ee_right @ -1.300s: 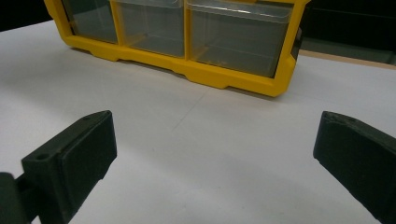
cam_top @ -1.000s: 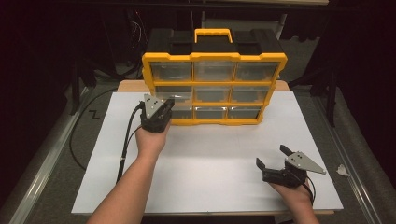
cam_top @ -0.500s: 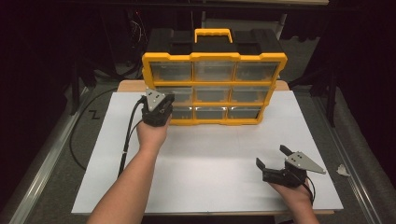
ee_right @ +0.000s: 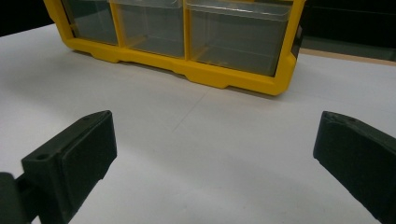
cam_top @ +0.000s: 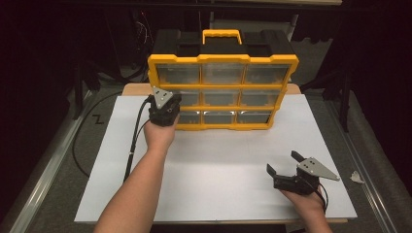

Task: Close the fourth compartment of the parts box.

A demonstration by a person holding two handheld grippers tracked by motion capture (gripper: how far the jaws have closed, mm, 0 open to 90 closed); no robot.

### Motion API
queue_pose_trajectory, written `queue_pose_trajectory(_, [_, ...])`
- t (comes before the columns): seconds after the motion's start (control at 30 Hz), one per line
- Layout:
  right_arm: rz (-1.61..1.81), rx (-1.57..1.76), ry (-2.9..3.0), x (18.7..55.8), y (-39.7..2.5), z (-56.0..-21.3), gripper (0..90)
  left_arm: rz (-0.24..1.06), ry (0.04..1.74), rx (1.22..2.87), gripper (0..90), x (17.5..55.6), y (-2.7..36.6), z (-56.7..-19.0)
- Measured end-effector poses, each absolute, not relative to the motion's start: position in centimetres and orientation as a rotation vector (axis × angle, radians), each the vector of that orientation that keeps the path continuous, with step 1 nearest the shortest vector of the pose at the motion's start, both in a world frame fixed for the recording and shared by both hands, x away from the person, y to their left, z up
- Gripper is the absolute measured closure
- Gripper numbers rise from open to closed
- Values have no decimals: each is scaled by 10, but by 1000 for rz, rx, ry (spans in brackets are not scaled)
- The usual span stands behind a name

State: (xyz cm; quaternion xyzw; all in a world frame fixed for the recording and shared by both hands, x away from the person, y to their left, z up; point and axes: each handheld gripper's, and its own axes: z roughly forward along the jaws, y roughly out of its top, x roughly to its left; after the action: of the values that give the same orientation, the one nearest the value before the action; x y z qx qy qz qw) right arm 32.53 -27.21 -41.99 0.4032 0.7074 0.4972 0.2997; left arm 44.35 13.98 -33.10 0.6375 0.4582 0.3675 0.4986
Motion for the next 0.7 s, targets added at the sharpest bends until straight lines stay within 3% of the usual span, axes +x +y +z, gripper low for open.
queue_pose_trajectory(0.7, [1326,1076,1867,324,-271,-419,8,814,1044,1548,896,385,173,-353])
